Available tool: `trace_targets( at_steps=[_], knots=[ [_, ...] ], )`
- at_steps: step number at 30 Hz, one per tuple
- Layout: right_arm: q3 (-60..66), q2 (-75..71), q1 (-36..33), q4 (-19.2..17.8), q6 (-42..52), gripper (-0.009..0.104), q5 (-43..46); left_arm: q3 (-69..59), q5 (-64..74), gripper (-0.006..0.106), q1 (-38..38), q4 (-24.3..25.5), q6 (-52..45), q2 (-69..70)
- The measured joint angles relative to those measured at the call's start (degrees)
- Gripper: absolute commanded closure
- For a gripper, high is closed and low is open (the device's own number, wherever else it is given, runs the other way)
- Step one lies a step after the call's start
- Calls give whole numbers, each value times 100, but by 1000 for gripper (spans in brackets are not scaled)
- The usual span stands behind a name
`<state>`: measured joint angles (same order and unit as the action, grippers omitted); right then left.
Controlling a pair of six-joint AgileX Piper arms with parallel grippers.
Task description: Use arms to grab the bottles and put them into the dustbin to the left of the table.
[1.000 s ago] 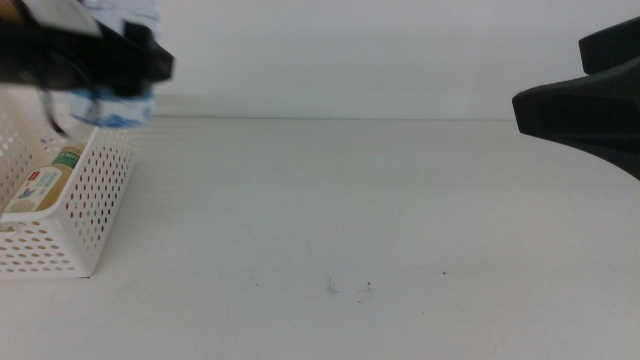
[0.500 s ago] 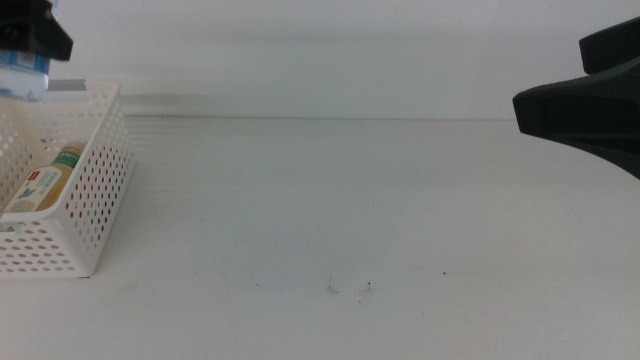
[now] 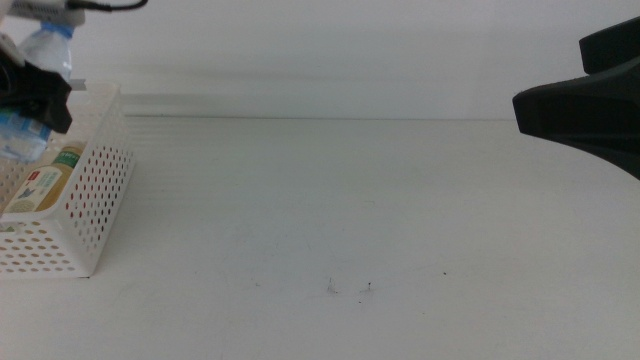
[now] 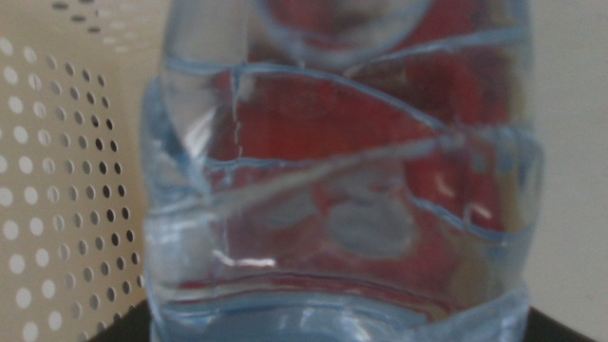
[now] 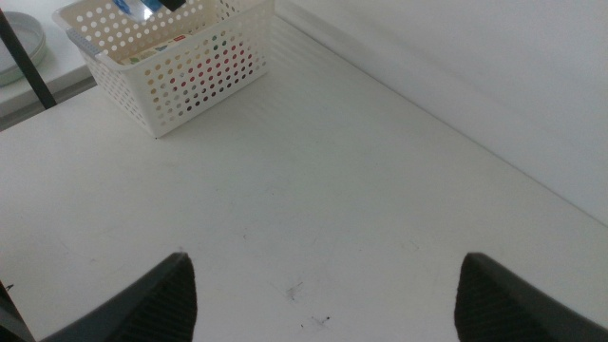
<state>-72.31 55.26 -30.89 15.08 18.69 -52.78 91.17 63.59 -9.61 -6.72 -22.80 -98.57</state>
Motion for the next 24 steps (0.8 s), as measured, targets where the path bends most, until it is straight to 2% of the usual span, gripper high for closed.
trace_targets(
  at_steps=[9, 16, 20, 24],
  knots=[
    [0, 0, 0, 0, 0, 15, 0, 2, -358, 102, -474, 10, 10, -673],
    [0, 0, 0, 0, 0, 15, 0, 2, -499, 99, -521, -154, -188, -1137],
    [0, 0, 0, 0, -10, 15, 0, 2, -601, 85, -521, -215, -208, -1310],
    [0, 0, 0, 0, -10, 15, 0, 2, -700, 58, -521, -275, -223, -1418]
  ],
)
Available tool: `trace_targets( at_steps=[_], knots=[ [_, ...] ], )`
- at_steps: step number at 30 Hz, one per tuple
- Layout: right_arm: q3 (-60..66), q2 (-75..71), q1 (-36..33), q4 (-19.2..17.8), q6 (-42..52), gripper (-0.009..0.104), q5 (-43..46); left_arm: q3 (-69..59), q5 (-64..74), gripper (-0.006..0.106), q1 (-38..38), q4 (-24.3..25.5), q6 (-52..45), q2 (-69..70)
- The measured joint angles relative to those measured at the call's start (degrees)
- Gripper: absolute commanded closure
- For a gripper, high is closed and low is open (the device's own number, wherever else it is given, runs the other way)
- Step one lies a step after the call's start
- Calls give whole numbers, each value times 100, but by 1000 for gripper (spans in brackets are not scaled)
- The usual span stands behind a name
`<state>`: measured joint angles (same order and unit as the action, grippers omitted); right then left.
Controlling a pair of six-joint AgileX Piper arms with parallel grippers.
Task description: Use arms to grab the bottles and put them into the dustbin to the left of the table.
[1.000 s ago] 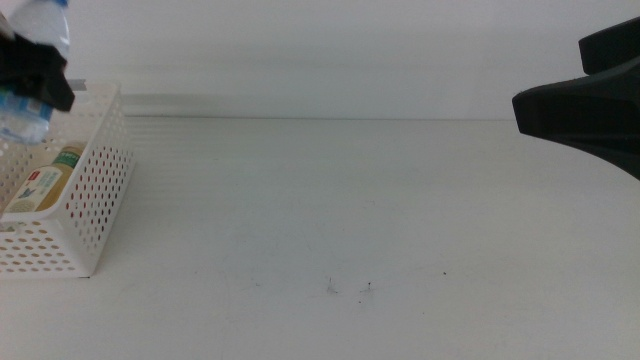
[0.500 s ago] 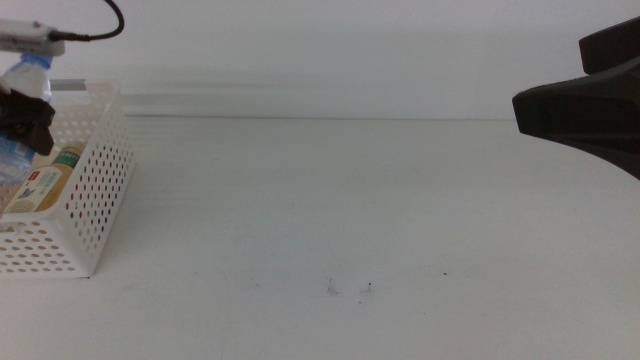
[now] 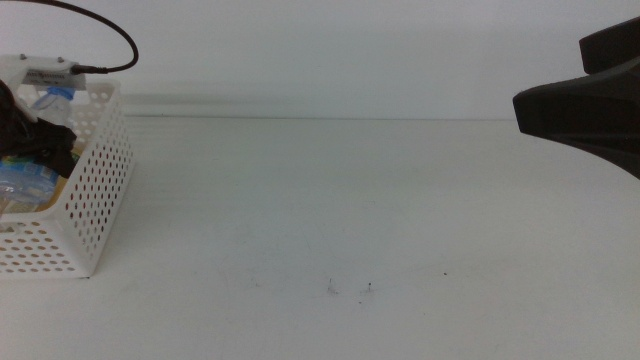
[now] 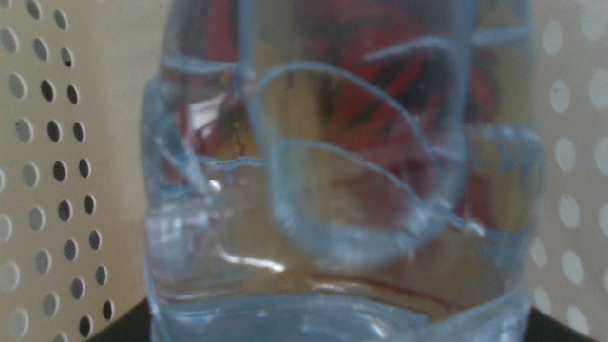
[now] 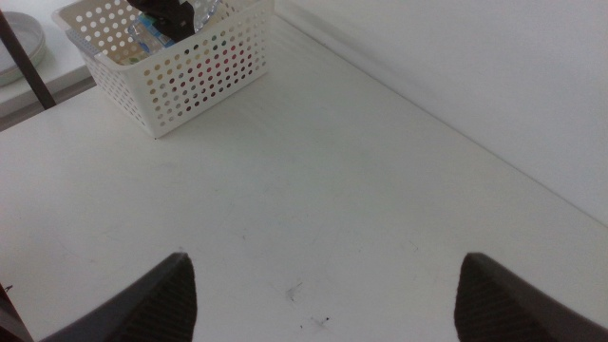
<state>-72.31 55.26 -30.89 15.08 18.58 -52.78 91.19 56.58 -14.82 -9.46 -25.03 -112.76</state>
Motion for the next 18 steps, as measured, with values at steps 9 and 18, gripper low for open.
trace_targets(
  at_steps=[9, 18],
  knots=[
    [0, 0, 0, 0, 0, 15, 0, 21, -52, 7, 0, 14, -45, 62],
    [0, 0, 0, 0, 0, 15, 0, 42, 162, 7, 0, -59, -45, 953]
  ],
)
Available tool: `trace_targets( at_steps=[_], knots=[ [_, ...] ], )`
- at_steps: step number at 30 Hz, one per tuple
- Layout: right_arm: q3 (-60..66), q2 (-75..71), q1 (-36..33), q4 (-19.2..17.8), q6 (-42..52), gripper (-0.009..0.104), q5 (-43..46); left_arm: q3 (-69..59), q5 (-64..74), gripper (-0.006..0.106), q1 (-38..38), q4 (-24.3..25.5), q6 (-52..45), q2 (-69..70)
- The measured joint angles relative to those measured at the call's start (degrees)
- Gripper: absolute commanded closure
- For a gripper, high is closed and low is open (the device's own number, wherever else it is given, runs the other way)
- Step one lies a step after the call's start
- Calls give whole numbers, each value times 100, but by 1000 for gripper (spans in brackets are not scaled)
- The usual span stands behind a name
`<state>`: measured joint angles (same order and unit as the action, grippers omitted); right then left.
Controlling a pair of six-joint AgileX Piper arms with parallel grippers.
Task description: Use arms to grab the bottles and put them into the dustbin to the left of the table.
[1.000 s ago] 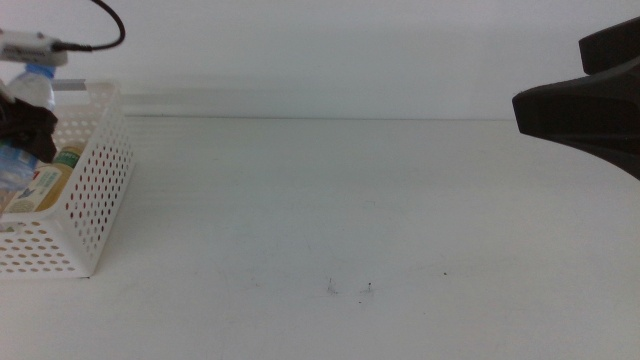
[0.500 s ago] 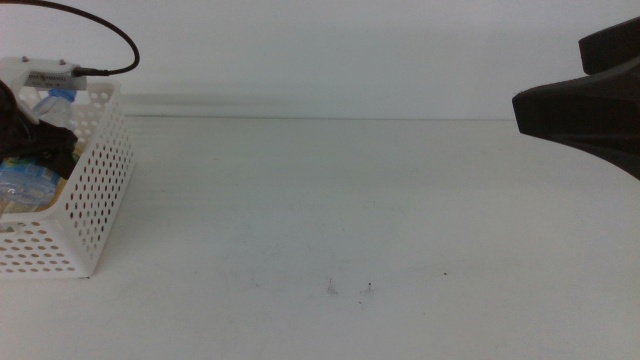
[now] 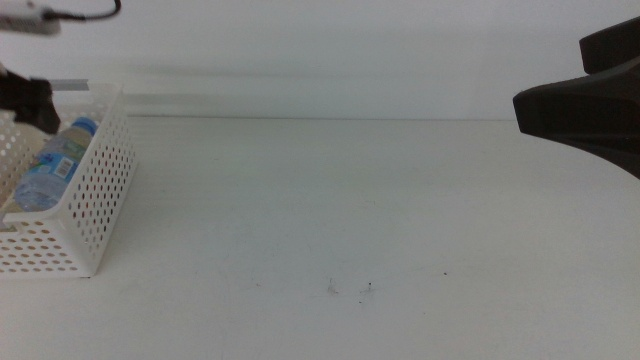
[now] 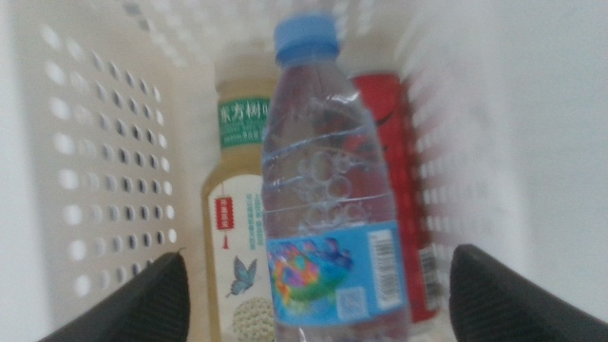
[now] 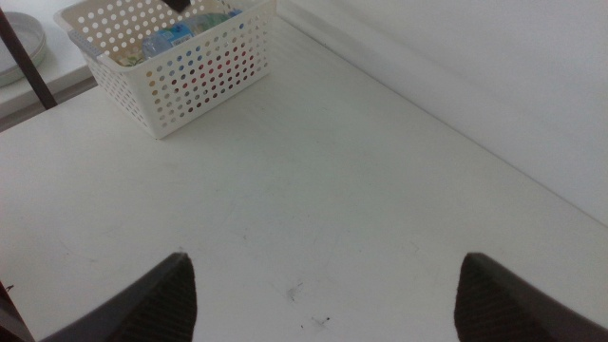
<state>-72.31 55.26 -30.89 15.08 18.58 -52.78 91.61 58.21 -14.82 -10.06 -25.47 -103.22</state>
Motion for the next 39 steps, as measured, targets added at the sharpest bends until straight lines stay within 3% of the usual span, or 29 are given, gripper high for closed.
trace_targets(
  at_steps=[5, 11, 15, 23, 39],
  knots=[
    [0, 0, 0, 0, 0, 15, 0, -282, -104, 7, 160, -188, -45, 976],
    [0, 0, 0, 0, 0, 15, 0, -1198, -867, 7, 780, -1248, -628, 2498],
    [0, 0, 0, 0, 0, 15, 0, -1930, -1461, 7, 1259, -1568, -732, 3513],
    [0, 0, 0, 0, 0, 15, 0, -2966, -2252, 7, 1803, -1645, -751, 5067],
    [0, 0, 0, 0, 0, 15, 0, -3017, -2103, 7, 1817, -1619, -751, 5194]
  ],
)
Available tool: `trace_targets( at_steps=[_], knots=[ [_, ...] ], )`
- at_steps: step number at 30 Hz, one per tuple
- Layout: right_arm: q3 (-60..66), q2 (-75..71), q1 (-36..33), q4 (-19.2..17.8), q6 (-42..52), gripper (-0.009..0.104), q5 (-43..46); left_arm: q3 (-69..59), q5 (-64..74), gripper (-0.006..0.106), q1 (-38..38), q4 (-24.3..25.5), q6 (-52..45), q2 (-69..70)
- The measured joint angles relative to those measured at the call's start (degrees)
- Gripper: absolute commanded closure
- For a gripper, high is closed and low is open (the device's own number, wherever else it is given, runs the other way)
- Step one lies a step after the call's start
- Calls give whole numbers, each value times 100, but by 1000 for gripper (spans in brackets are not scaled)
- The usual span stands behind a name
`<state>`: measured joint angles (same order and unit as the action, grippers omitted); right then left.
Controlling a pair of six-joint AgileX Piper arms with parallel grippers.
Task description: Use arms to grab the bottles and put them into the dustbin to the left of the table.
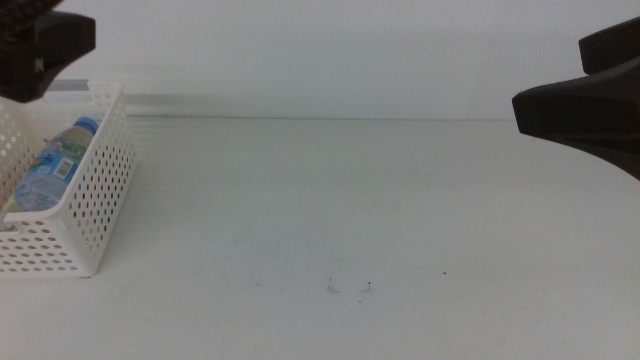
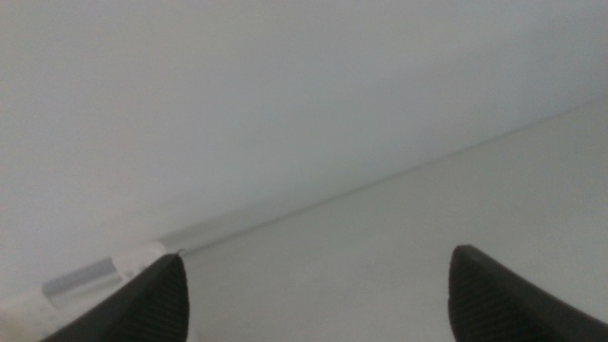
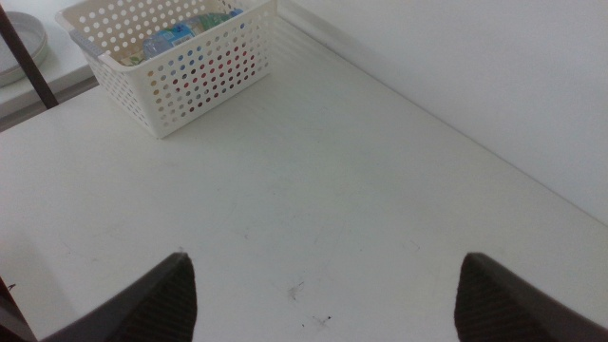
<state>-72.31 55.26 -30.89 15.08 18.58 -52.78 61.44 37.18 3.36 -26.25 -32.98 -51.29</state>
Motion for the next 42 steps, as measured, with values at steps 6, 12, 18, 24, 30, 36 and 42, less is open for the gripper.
trace_targets(
  at_steps=[6, 12, 18, 24, 30, 36, 42],
  knots=[
    [0, 0, 0, 0, 0, 15, 0, 0, -506, 7, 218, 771, 737, 64],
    [0, 0, 0, 0, 0, 15, 0, 0, -744, 7, 792, 2291, 2168, 193],
    [0, 0, 0, 0, 0, 15, 0, 0, -965, 7, 814, 2361, 2358, 193],
    [0, 0, 0, 0, 0, 15, 0, 0, -1164, 7, 814, 2398, 2372, 193],
    [390, -164, 38, -230, 0, 15, 642, -158, -1245, 7, 814, 2398, 2393, 262],
    [2379, -1199, 1053, -403, 0, 15, 2274, -1886, -1890, 7, 818, 2332, 2393, 1160],
    [4511, -2659, 2411, -334, 0, 15, 3094, -3774, -1927, 7, 484, 2332, 2393, 2836]
  ],
)
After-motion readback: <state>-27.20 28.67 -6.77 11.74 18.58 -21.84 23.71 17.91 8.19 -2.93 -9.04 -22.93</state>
